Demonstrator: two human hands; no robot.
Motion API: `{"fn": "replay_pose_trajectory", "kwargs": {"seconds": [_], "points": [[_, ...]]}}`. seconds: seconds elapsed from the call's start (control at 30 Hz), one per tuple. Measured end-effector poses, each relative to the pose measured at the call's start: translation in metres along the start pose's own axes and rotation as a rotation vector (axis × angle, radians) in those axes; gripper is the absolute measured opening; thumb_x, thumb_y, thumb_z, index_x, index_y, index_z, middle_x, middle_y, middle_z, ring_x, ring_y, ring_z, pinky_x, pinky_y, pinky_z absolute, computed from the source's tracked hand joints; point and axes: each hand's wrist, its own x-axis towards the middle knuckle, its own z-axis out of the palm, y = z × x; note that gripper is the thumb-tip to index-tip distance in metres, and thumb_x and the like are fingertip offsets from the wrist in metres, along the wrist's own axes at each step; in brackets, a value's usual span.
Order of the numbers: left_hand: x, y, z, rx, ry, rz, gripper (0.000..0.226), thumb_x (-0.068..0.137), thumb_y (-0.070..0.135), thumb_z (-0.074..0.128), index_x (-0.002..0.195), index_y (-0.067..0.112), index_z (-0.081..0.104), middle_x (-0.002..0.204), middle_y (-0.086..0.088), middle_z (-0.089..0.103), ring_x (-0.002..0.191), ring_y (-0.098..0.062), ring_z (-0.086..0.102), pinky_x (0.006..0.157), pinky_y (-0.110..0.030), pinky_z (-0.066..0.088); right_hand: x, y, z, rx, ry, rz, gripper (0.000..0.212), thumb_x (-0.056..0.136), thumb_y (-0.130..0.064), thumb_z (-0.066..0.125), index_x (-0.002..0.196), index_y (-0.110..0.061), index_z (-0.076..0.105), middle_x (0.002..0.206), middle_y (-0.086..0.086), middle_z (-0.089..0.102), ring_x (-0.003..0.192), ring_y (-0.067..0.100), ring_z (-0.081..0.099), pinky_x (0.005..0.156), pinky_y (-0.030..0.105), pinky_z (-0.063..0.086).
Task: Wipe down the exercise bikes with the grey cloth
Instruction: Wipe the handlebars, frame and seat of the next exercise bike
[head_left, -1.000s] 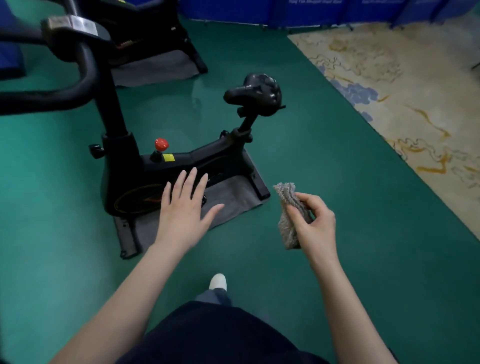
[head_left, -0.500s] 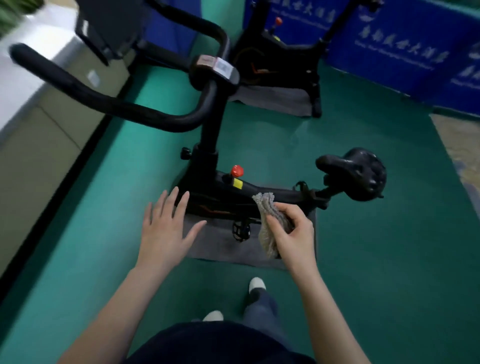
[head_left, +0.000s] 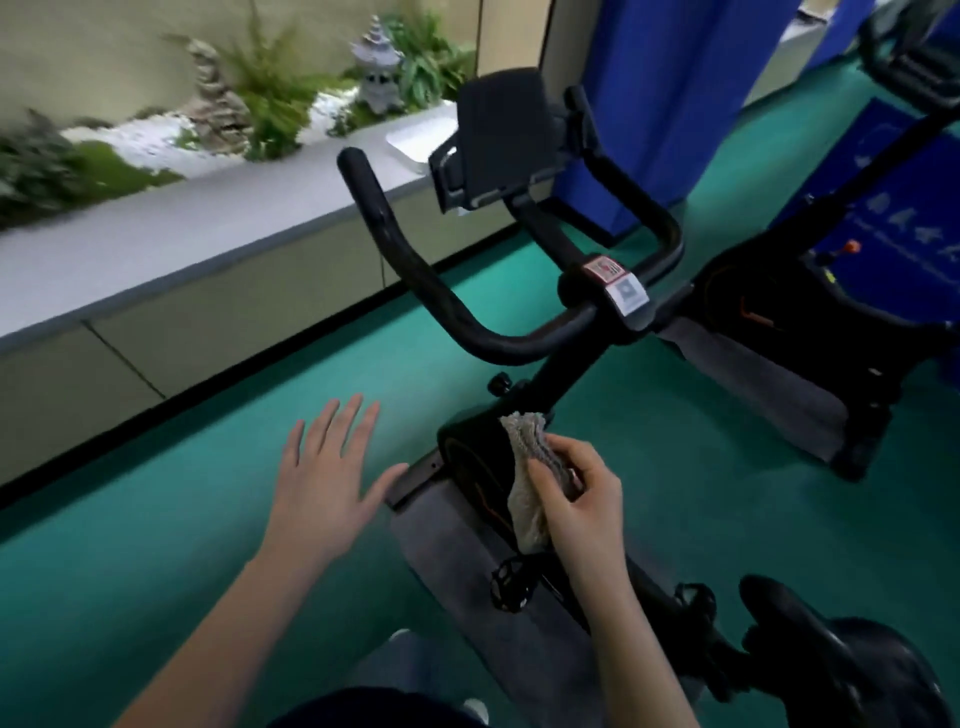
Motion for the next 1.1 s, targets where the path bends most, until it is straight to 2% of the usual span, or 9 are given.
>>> {"fn": "replay_pose_trajectory", "kwargs": {"seconds": [0.13, 0.23, 0.4, 0.5, 0.67, 0.87, 1.0, 1.1], "points": [[0.021, -0.015, -0.012, -0.016, 0.028, -0.103, 0.095, 0.082, 0.072, -0.007, 0.142, 0.014, 0.038, 0.149, -0.009, 0.037, 0.138, -0.029, 0.032, 0.112, -0.05, 0.025, 0.038, -0.017, 0.018, 0.032, -0.096, -0.09, 0.028, 0.085, -0.004, 0.065, 0.097, -0.029, 0.066, 0.098, -0.005, 0.067, 0.093, 0.005, 0.063, 0.079, 0.018, 0.049], [0.045, -0.028, -0.017, -0.032, 0.064, -0.152, 0.087, 0.085, 0.069, 0.005, 0.142, 0.013, 0.039, 0.15, -0.008, 0.035, 0.139, -0.028, 0.03, 0.113, -0.049, 0.024, 0.068, -0.035, 0.03, 0.047, -0.108, -0.169, 0.025, 0.084, 0.0, 0.065, 0.099, -0.02, 0.068, 0.097, -0.004, 0.066, 0.093, 0.007, 0.063, 0.078, 0.014, 0.047], [0.097, -0.045, -0.028, -0.093, 0.141, -0.18, 0.082, 0.084, 0.065, 0.013, 0.142, 0.011, 0.038, 0.151, -0.007, 0.032, 0.14, -0.026, 0.027, 0.115, -0.045, 0.021, 0.115, -0.064, 0.046, 0.061, -0.107, -0.184, 0.02, 0.085, 0.0, 0.064, 0.099, -0.014, 0.067, 0.096, 0.003, 0.066, 0.093, 0.018, 0.063, 0.084, 0.043, 0.052], [0.123, -0.051, -0.037, -0.149, 0.187, -0.151, 0.078, 0.086, 0.062, 0.018, 0.14, 0.009, 0.04, 0.15, -0.008, 0.035, 0.139, -0.027, 0.03, 0.115, -0.045, 0.021, 0.136, -0.077, 0.053, 0.042, -0.101, -0.197, 0.02, 0.084, -0.002, 0.064, 0.1, -0.014, 0.067, 0.096, 0.001, 0.067, 0.093, 0.018, 0.064, 0.084, 0.047, 0.053], [0.16, -0.047, -0.056, -0.254, 0.287, -0.121, 0.072, 0.089, 0.06, 0.023, 0.143, 0.013, 0.036, 0.148, -0.005, 0.037, 0.139, -0.022, 0.03, 0.115, -0.042, 0.022, 0.17, -0.096, 0.068, -0.02, -0.119, -0.224, 0.021, 0.085, -0.001, 0.063, 0.1, -0.014, 0.068, 0.095, 0.0, 0.068, 0.091, 0.013, 0.064, 0.083, 0.038, 0.054], [0.195, -0.034, -0.074, -0.4, 0.381, -0.084, 0.066, 0.093, 0.059, 0.032, 0.144, 0.017, 0.033, 0.145, 0.0, 0.04, 0.133, -0.018, 0.036, 0.11, -0.036, 0.028, 0.223, -0.122, 0.097, -0.083, -0.168, -0.376, 0.02, 0.086, -0.001, 0.062, 0.104, -0.009, 0.067, 0.098, 0.001, 0.067, 0.093, 0.01, 0.063, 0.081, 0.026, 0.051], [0.211, -0.022, -0.074, -0.709, 0.387, -0.156, 0.062, 0.089, 0.058, 0.039, 0.142, 0.028, 0.032, 0.135, 0.012, 0.046, 0.119, -0.005, 0.046, 0.099, -0.028, 0.04, 0.257, -0.138, 0.118, -0.13, -0.225, -0.492, 0.022, 0.086, -0.002, 0.062, 0.107, -0.009, 0.066, 0.102, 0.002, 0.066, 0.097, 0.009, 0.063, 0.084, 0.023, 0.049], [0.222, -0.011, -0.072, -0.985, 0.443, -0.236, 0.059, 0.085, 0.053, 0.05, 0.137, 0.028, 0.04, 0.123, 0.014, 0.053, 0.101, 0.0, 0.055, 0.089, -0.03, 0.048, 0.278, -0.147, 0.133, -0.206, -0.297, -0.589, 0.023, 0.086, -0.008, 0.058, 0.107, -0.012, 0.066, 0.097, -0.003, 0.066, 0.096, 0.01, 0.062, 0.084, 0.018, 0.048]]}}
